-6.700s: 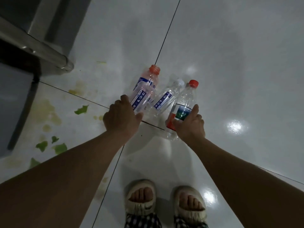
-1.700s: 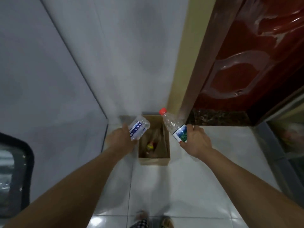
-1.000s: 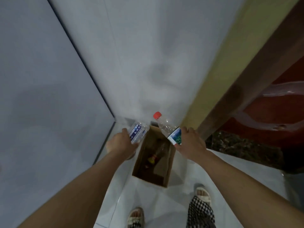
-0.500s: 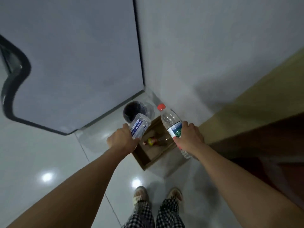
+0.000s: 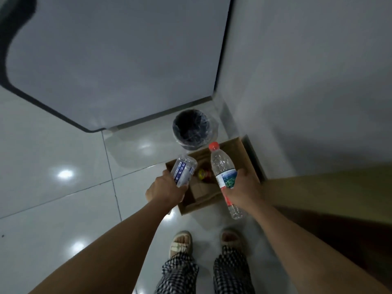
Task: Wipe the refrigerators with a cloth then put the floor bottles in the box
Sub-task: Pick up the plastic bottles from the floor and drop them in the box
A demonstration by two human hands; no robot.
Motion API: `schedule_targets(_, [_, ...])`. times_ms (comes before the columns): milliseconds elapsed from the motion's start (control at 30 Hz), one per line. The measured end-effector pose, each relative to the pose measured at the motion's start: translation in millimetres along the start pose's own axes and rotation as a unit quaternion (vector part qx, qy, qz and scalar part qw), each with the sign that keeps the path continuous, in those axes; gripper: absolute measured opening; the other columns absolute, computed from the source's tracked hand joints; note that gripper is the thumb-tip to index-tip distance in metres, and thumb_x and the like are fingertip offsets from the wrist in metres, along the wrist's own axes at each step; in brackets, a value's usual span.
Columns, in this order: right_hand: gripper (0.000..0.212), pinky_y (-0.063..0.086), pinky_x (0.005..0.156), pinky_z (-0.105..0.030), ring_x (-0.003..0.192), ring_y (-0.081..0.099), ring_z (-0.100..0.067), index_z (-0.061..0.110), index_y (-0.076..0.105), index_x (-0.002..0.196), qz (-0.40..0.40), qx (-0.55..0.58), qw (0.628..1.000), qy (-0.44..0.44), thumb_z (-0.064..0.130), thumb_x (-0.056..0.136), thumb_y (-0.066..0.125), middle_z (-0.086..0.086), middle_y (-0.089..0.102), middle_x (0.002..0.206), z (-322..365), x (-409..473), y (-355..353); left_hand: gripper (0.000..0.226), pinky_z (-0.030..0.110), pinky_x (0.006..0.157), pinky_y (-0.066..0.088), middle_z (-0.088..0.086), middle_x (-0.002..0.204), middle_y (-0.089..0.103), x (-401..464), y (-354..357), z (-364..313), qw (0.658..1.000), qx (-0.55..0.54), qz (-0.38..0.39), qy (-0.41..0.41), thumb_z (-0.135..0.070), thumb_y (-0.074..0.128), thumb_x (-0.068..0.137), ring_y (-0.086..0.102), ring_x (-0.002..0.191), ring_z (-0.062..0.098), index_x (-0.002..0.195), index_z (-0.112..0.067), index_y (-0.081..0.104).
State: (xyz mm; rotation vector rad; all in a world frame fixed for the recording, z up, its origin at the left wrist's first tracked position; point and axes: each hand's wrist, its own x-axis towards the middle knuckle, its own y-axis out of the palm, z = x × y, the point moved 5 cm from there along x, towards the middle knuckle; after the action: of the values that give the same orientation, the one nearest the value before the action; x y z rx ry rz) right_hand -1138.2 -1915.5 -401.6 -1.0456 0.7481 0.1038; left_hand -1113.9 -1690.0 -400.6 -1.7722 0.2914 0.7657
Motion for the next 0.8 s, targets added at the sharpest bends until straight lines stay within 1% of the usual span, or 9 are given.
schedule_targets(100, [0.066, 0.043, 0.084, -0.031, 0.115, 0.052, -0.029, 0.011, 0.039, 0.129, 0.042, -0.007, 0.999, -0.005, 0.041, 0.079, 0.070, -0.012, 0.051, 0.127, -8, 36, 33, 0.057, 0.039, 0.080, 0.053, 0.008, 0.107, 0.063, 25, 37, -3, 0.999, -0.024, 0.004, -0.035, -0.056, 0.060, 0.078, 0.062, 0.093, 0.028, 0.115, -0.015, 0.046])
schedule_targets(200, [0.065, 0.043, 0.081, -0.030, 0.113, 0.055, -0.029, 0.012, 0.040, 0.127, 0.066, -0.015, 0.998, -0.014, 0.042, 0.079, 0.071, -0.011, 0.052, 0.126, -20, 73, 65, 0.057, 0.040, 0.081, 0.052, 0.009, 0.108, 0.063, 51, 78, -4, 0.996, -0.050, 0.007, -0.070, -0.054, 0.061, 0.078, 0.062, 0.094, 0.028, 0.115, -0.014, 0.046])
schedule_targets(300, [0.064, 0.046, 0.083, -0.033, 0.110, 0.057, -0.029, 0.014, 0.043, 0.125, 0.091, -0.016, 0.995, -0.021, 0.044, 0.077, 0.072, -0.009, 0.055, 0.123, -33, 112, 100, 0.058, 0.041, 0.082, 0.053, 0.009, 0.109, 0.062, 81, 124, -4, 0.993, -0.063, 0.010, -0.100, -0.053, 0.064, 0.076, 0.061, 0.095, 0.028, 0.115, -0.014, 0.045])
schedule_targets(433, [0.061, 0.043, 0.078, -0.030, 0.109, 0.058, -0.030, 0.013, 0.045, 0.122, 0.107, -0.018, 0.994, -0.021, 0.047, 0.077, 0.071, -0.010, 0.058, 0.121, -47, 166, 144, 0.059, 0.038, 0.080, 0.053, 0.010, 0.111, 0.061, 128, 176, -2, 0.987, -0.088, -0.006, -0.133, -0.050, 0.066, 0.076, 0.061, 0.098, 0.029, 0.117, -0.012, 0.045])
schedule_targets(533, [0.061, 0.042, 0.075, -0.029, 0.106, 0.059, -0.030, 0.012, 0.045, 0.121, 0.112, -0.008, 0.994, -0.007, 0.047, 0.078, 0.070, -0.010, 0.059, 0.120, -57, 204, 181, 0.059, 0.038, 0.080, 0.053, 0.010, 0.112, 0.061, 162, 214, 3, 0.980, -0.129, -0.021, -0.150, -0.052, 0.063, 0.078, 0.060, 0.098, 0.027, 0.118, -0.012, 0.045])
schedule_targets(633, [0.064, 0.051, 0.083, -0.035, 0.105, 0.060, -0.029, 0.013, 0.045, 0.125, 0.119, 0.018, 0.993, 0.011, 0.047, 0.078, 0.071, -0.010, 0.058, 0.120, -60, 234, 219, 0.061, 0.034, 0.076, 0.052, 0.009, 0.113, 0.059, 190, 250, 9, 0.974, -0.142, -0.021, -0.173, -0.053, 0.063, 0.079, 0.061, 0.098, 0.026, 0.121, -0.013, 0.045])
schedule_targets(667, [0.064, 0.051, 0.084, -0.036, 0.105, 0.060, -0.030, 0.013, 0.046, 0.125, 0.115, 0.018, 0.993, 0.012, 0.048, 0.077, 0.070, -0.010, 0.058, 0.120, -59, 243, 229, 0.061, 0.033, 0.074, 0.051, 0.010, 0.114, 0.059, 197, 260, 12, 0.974, -0.141, -0.021, -0.179, -0.053, 0.063, 0.079, 0.060, 0.100, 0.026, 0.122, -0.013, 0.045])
schedule_targets(733, [0.065, 0.049, 0.084, -0.035, 0.107, 0.059, -0.031, 0.012, 0.046, 0.126, 0.107, 0.009, 0.994, 0.001, 0.049, 0.078, 0.069, -0.011, 0.059, 0.121, -57, 257, 249, 0.062, 0.034, 0.076, 0.050, 0.012, 0.117, 0.057, 213, 279, 17, 0.973, -0.146, -0.021, -0.180, -0.053, 0.062, 0.080, 0.059, 0.103, 0.028, 0.123, -0.011, 0.045])
schedule_targets(800, [0.065, 0.050, 0.088, -0.038, 0.109, 0.059, -0.032, 0.011, 0.045, 0.128, 0.103, 0.008, 0.994, -0.016, 0.049, 0.079, 0.067, -0.012, 0.059, 0.121, -57, 268, 267, 0.061, 0.034, 0.075, 0.049, 0.013, 0.119, 0.056, 226, 294, 22, 0.970, -0.156, -0.022, -0.184, -0.051, 0.061, 0.082, 0.059, 0.104, 0.029, 0.124, -0.010, 0.044])
